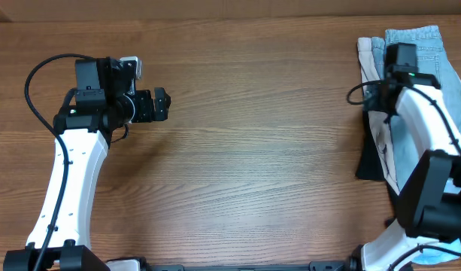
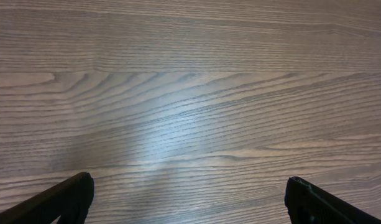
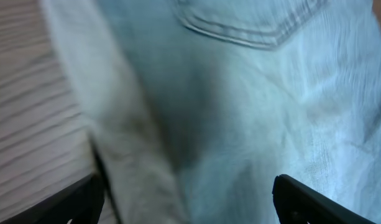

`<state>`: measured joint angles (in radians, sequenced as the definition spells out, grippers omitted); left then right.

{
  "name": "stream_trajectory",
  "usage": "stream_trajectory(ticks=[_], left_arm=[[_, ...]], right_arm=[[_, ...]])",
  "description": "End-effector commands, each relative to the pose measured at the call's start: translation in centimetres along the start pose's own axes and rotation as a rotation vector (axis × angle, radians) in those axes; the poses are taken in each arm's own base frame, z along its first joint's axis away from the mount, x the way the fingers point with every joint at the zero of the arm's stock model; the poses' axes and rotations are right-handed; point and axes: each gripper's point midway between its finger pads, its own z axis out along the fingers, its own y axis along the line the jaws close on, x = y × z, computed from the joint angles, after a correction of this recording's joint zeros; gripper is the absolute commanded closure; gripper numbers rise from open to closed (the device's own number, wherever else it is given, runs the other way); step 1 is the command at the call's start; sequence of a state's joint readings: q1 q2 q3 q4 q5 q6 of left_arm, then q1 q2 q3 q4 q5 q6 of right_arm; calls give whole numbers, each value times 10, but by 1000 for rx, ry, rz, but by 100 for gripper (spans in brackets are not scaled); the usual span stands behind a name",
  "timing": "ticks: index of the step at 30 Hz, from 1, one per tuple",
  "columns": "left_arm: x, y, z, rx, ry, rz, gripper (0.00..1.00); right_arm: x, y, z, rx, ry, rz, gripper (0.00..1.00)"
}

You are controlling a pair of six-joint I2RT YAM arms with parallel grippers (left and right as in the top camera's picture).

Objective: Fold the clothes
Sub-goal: 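Reach the right gripper to the top edge of the denim shorts, then close the right gripper on the denim shorts' waistband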

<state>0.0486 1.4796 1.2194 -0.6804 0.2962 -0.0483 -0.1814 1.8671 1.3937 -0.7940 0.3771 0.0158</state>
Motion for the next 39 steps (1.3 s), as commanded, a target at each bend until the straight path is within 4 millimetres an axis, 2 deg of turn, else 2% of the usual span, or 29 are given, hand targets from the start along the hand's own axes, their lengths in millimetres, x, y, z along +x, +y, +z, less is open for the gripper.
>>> stream_trajectory(ticks=[1, 6, 18, 22, 25, 30, 33, 36, 39], left_arm=[[-9, 0, -5, 3, -28, 28, 0], [-7, 2, -1, 3, -14, 23, 0], [0, 5, 9, 3, 18, 13, 0], [-1, 5, 9, 3, 17, 13, 0], [-1, 5, 9, 2, 17, 13, 0], [-1, 5, 9, 2, 17, 14, 0], [-1, 5, 9, 2, 15, 14, 0], [-2, 5, 9, 2, 13, 15, 0], [-2, 5, 9, 3, 10, 16, 0]], right_arm=[[-12, -7, 0, -79, -23, 76, 12], [-11, -16, 6, -111, -15, 114, 18], [-21, -14, 15, -108, -74, 40, 24], [-16, -10, 22, -111, -54, 31, 24], [-7, 4, 35, -162, -15, -26, 25], [-2, 6, 42, -161, 9, -32, 26], [-2, 1, 43, -134, 9, -29, 35], [-2, -6, 44, -96, 11, -26, 56], [-2, -7, 44, -89, 11, -26, 68]])
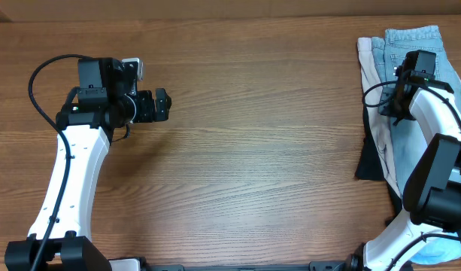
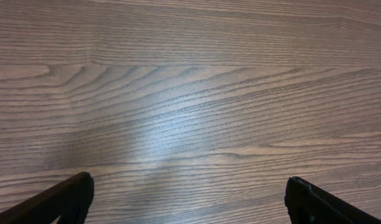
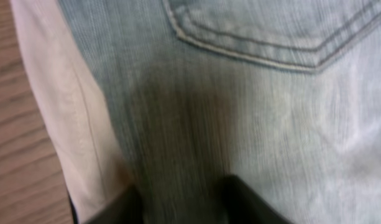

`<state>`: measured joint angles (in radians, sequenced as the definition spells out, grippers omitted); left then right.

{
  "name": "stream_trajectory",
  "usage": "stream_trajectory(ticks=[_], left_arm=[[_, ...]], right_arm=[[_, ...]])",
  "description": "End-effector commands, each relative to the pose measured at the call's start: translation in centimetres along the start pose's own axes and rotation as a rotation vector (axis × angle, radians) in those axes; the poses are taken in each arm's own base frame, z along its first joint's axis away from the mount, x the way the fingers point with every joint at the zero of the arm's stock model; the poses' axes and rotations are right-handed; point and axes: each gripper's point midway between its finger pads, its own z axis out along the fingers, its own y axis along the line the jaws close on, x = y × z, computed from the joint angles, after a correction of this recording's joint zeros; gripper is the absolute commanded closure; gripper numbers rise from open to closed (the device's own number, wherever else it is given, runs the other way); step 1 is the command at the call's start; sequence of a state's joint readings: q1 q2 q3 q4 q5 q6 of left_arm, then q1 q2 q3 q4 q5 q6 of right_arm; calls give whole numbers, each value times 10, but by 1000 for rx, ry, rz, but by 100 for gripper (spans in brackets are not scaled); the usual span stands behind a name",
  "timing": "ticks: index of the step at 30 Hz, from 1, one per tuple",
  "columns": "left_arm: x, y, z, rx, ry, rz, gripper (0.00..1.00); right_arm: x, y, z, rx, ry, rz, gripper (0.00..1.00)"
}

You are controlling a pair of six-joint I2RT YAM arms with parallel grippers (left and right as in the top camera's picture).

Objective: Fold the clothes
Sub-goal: 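Close the right gripper on the denim shorts' waistband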

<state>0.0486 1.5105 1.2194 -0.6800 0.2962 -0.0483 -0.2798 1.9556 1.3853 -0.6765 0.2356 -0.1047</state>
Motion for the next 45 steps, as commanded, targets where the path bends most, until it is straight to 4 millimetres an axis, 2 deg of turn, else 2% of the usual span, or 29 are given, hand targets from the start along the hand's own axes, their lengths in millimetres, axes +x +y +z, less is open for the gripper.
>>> stream_trajectory(ticks=[1, 3, 9, 13, 16, 20, 23, 30, 33, 34, 35, 36, 39, 42, 45], left_arm=[[-7, 2, -1, 4, -20, 25, 0], [-8, 2, -1, 3, -20, 25, 0], [-8, 2, -1, 3, -21, 25, 0], [-9, 2, -1, 4, -27, 26, 0], [-12, 1, -1, 4, -39, 30, 0], [-16, 1, -2, 5, -53, 35, 0], [-16, 1, -2, 5, -56, 36, 0], [-16, 1, -2, 5, -55, 35, 0], [-15, 1, -2, 5, -51, 34, 0], [-14, 1, -2, 4, -48, 33, 0], [-14, 1, -1, 4, -45, 32, 0], [-12, 1, -1, 4, -40, 31, 0], [-11, 2, -1, 4, -33, 28, 0], [-10, 2, -1, 4, -29, 27, 0], [-10, 2, -1, 4, -30, 27, 0]], right_arm=[[2, -2, 0, 17, 3, 0, 71], [1, -2, 0, 17, 2, 0, 79], [-2, -3, -4, 17, -2, 16, 93], [-9, -6, -17, 16, -17, 32, 96], [-17, -6, -35, 1, -37, 33, 96], [-21, -3, -54, -42, -42, 32, 95], [-17, 0, -56, -61, -25, 29, 85], [-13, 12, -55, -129, -9, 25, 90], [-12, 14, -52, -135, -3, 24, 89], [-11, 14, -50, -135, 1, 23, 79], [-11, 15, -48, -135, 5, 23, 76], [-8, 16, -43, -135, 20, 21, 64], [-2, 19, -31, -136, 54, 16, 56], [6, 21, -18, -133, 90, 11, 57], [6, 20, -16, -127, 95, 11, 64]])
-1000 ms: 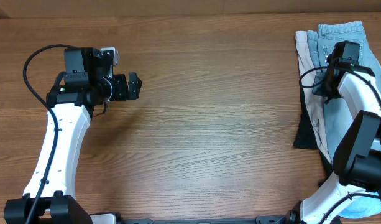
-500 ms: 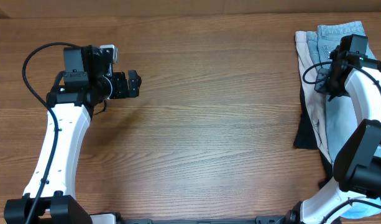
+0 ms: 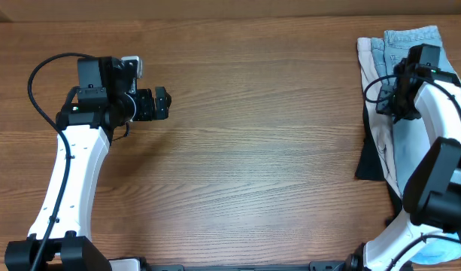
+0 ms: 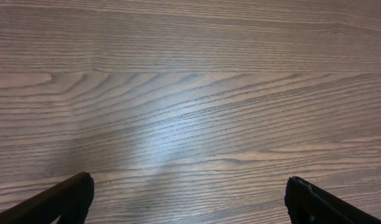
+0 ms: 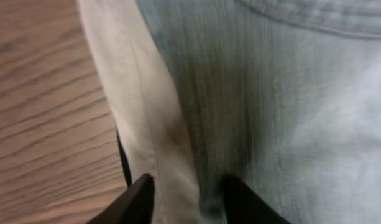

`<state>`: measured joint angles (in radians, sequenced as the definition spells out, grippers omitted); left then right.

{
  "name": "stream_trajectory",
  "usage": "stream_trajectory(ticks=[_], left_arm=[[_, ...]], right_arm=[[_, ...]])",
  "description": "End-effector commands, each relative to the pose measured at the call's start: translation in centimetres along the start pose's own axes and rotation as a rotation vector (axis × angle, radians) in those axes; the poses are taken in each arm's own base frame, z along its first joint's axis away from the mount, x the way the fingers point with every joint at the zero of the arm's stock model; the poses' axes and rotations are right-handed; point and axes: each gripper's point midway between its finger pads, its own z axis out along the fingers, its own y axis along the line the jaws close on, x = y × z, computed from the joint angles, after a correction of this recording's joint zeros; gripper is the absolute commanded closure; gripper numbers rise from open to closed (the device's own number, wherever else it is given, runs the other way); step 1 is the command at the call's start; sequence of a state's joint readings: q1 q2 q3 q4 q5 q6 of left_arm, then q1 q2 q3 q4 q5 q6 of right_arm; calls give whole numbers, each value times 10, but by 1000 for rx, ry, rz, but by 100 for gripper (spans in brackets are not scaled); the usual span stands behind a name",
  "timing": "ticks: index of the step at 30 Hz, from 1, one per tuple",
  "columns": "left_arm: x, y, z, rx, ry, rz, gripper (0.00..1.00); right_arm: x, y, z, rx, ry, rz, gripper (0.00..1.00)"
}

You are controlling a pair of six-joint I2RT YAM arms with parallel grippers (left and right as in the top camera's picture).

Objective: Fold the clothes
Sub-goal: 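Close the right gripper on the denim shorts' waistband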

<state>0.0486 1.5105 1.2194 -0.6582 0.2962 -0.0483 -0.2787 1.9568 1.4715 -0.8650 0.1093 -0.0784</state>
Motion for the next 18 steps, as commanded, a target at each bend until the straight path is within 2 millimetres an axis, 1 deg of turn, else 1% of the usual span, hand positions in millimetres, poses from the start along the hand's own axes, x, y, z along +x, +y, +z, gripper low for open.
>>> stream_trajectory(ticks=[1, 2, 7, 10, 15, 16, 18], left_arm=[[-5, 2, -1, 3, -9, 21, 0], [-5, 2, -1, 3, -9, 21, 0], [-5, 2, -1, 3, -9, 21, 0], [-5, 2, -1, 3, -9, 21, 0], [-5, 2, -1, 3, -9, 21, 0], [-5, 2, -1, 3, -9, 21, 0], [-5, 2, -1, 3, -10, 22, 0]], right_arm=[[-5, 1, 2, 2, -6, 2, 65], [-5, 0, 2, 6, -5, 2, 67], [-5, -11, 2, 71, -8, 38, 83], [-6, -16, 1, 101, -13, 56, 91], [-8, -19, 1, 114, -21, 57, 92], [-9, -19, 1, 114, -26, 58, 88], [-11, -19, 1, 113, -32, 59, 59]])
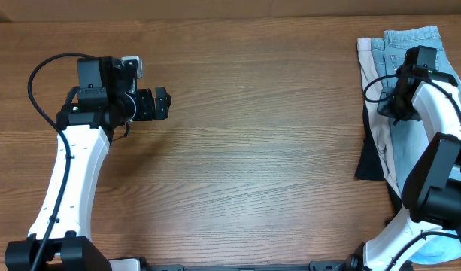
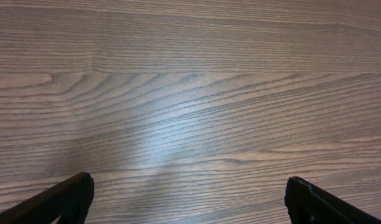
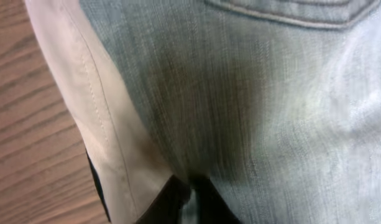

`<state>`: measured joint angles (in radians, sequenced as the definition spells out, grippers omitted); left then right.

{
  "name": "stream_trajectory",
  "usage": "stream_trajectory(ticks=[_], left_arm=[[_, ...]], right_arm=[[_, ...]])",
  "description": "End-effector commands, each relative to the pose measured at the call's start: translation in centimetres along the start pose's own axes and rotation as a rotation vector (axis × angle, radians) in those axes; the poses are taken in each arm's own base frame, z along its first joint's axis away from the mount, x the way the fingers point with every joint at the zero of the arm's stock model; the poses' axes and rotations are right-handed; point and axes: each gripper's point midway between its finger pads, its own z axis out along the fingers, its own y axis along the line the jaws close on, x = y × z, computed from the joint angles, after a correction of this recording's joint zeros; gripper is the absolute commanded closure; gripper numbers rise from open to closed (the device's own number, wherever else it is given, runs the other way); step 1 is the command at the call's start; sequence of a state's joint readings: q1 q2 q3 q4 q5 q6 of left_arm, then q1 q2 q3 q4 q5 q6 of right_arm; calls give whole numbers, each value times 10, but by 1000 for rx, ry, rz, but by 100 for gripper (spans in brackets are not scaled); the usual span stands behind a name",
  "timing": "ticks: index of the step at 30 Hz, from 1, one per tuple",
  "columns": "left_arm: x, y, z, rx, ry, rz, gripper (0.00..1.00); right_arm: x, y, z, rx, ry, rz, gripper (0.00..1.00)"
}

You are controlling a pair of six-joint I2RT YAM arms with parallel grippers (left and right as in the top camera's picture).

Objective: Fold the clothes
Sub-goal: 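Close the right gripper on the denim shorts' waistband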

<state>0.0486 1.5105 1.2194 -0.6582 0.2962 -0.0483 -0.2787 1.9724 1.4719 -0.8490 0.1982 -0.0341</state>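
A pile of clothes lies at the table's right edge. It holds light-blue jeans (image 1: 414,38), a cream garment (image 1: 365,54) and a dark garment (image 1: 369,162). My right gripper (image 1: 399,105) is down on the pile. In the right wrist view its fingers (image 3: 191,194) are almost together, pinching a fold of the jeans (image 3: 258,93) beside the cream garment's edge (image 3: 84,93). My left gripper (image 1: 164,104) stands open over bare wood at the left, nothing between its fingers (image 2: 189,186).
The wooden table (image 1: 260,143) stretches between the two arms. The right arm's white links (image 1: 441,120) lie over the lower part of the pile. A bluish object (image 1: 441,260) peeks out at the bottom right corner.
The right gripper's fingers, apart on the jeans beside the cream garment, are now closed on a fold of denim. The left arm has not moved.
The right gripper first hung wide open over the jeans at the pile. Then its fingers stood closer together, down on the denim below a pocket. Later they sat at the seam with the cream garment, and now they pinch the denim. The left gripper stayed open throughout.
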Motion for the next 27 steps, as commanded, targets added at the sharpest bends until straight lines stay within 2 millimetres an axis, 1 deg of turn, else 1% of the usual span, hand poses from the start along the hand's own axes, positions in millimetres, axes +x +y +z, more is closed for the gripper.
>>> stream_trajectory(ticks=[1, 2, 3, 8, 10, 12, 15, 20, 22, 23, 25, 27], left_arm=[[-5, 2, -1, 3, -10, 21, 0], [-5, 2, -1, 3, -10, 21, 0], [-5, 2, -1, 3, -10, 21, 0], [-5, 2, -1, 3, -10, 21, 0], [-5, 2, -1, 3, -10, 21, 0], [-5, 2, -1, 3, -10, 22, 0], [-5, 2, -1, 3, -11, 22, 0], [-6, 2, -1, 3, -13, 23, 0], [-6, 2, -1, 3, -13, 23, 0], [-6, 2, -1, 3, -13, 23, 0], [-6, 2, -1, 3, -15, 23, 0], [-7, 2, -1, 3, -18, 24, 0]], right_arm=[[-11, -4, -4, 23, -36, 16, 51], [-12, -4, -4, 23, -40, 17, 44], [-13, -4, -4, 23, -44, 17, 39], [-18, -3, -4, 22, -65, 22, 38], [-20, -3, -4, 22, -72, 21, 40], [-21, -4, -4, 23, -75, 17, 44], [-22, -6, -3, 40, -79, 14, 53], [-19, -7, 2, 53, -63, 3, 62], [-18, -7, 3, 53, -58, 2, 71], [-18, -7, 3, 53, -58, 2, 74], [-18, -7, 3, 54, -58, 2, 85], [-18, -7, 3, 53, -57, 2, 92]])
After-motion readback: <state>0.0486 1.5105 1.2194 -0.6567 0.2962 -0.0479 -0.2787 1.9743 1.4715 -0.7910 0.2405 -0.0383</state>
